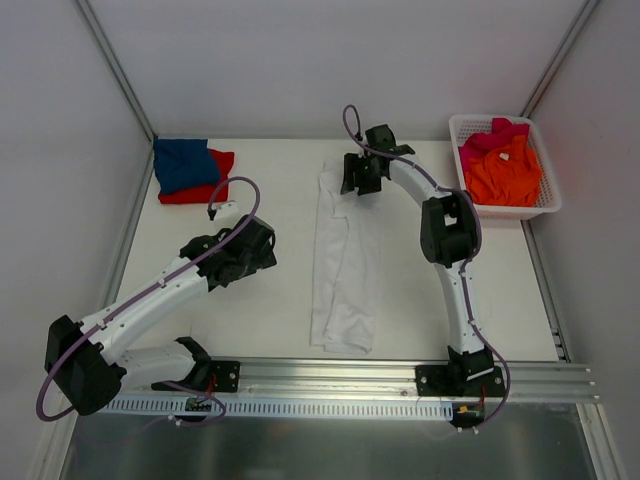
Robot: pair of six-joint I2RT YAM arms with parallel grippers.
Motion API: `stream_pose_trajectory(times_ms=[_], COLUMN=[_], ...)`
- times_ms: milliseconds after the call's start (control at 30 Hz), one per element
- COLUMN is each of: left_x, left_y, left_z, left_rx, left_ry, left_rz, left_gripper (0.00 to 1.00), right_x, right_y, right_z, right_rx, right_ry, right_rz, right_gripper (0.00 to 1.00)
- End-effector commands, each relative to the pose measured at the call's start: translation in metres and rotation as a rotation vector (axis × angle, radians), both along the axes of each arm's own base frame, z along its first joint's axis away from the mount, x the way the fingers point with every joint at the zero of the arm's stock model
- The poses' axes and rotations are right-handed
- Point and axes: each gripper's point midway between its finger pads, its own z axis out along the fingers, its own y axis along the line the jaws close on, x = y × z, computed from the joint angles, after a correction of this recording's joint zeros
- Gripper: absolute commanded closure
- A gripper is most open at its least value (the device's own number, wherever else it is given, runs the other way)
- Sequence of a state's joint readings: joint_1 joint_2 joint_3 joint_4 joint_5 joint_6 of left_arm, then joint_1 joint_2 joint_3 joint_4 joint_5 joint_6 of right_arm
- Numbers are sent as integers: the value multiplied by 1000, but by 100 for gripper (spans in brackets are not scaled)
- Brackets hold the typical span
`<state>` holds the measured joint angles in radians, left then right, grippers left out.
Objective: Fold and stack the t-shirts
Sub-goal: Fold the tshirt
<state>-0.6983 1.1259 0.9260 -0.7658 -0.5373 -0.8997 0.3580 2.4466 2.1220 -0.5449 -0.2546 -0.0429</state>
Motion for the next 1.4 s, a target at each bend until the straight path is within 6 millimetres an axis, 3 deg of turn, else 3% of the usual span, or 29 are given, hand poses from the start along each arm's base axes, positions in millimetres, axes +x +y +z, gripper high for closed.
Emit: stream_pose_trajectory(times_ms=[0, 300, 567, 600, 667, 700, 800, 833, 900, 933, 967, 1033, 1067, 1100, 1133, 1167, 1200, 1233, 1267, 1300, 1367], left_x=[0, -1, -3, -3, -3, -3, -1, 0, 1, 1, 0, -2, -3, -6, -8, -13, -16, -21, -24, -28, -41], left_y=[10, 12, 12, 11, 10, 9, 3, 1, -4, -6, -10, -16, -18, -21, -22, -21, -27, -28, -33, -37, -48], left_z=[1, -2, -5, -5, -8, -10, -11, -12, -13, -14, -17, -23, -31, -35, -40, -49, -52, -61, -65, -70, -82], left_rx=[35, 41, 35, 34, 32, 33, 24, 18, 0, -9, -29, -58, -70, -79, -85, -79, -100, -101, -111, -110, -98], left_ry=[-9, 3, 12, 13, 22, 29, 44, 45, 48, 47, 54, 67, 75, 87, 94, 114, 118, 137, 143, 154, 184], left_rz=[13, 19, 16, 14, 15, 13, -5, -9, -19, -22, -33, -46, -49, -56, -51, -54, -70, -68, -81, -91, -119], left_gripper=[1, 1, 1, 1, 1, 1, 1, 1, 1, 1, 1, 1, 1, 1, 1, 1, 1, 1, 1, 1, 1], right_x=[0, -9, -6, -5, -9, -9, -14, -14, -23, -29, -41, -54, -64, -80, -88, -100, -118, -130, -143, -161, -185], right_y=[15, 41, 49, 48, 43, 41, 29, 23, 13, 6, 0, -9, -15, -24, -29, -35, -42, -45, -51, -60, -64], right_z=[-3, -16, -8, 4, 11, 34, 59, 90, 106, 134, 130, 139, 161, 142, 141, 156, 132, 127, 137, 111, 112], right_rx=[69, 129, 134, 133, 114, 120, 77, 76, 52, 51, 33, 17, 24, -3, -21, -15, -42, -54, -53, -93, -98], right_ry=[23, 73, 53, 28, 15, -21, -83, -141, -167, -217, -198, -220, -263, -222, -228, -257, -207, -198, -226, -194, -205], right_rz=[9, 47, 57, 59, 57, 56, 67, 56, 49, 35, 30, 19, 11, 7, -4, -14, -20, -29, -42, -53, -61], right_gripper=[38, 38, 38, 38, 38, 38, 38, 38, 38, 38, 38, 38, 38, 38, 38, 38, 38, 38, 38, 38, 38])
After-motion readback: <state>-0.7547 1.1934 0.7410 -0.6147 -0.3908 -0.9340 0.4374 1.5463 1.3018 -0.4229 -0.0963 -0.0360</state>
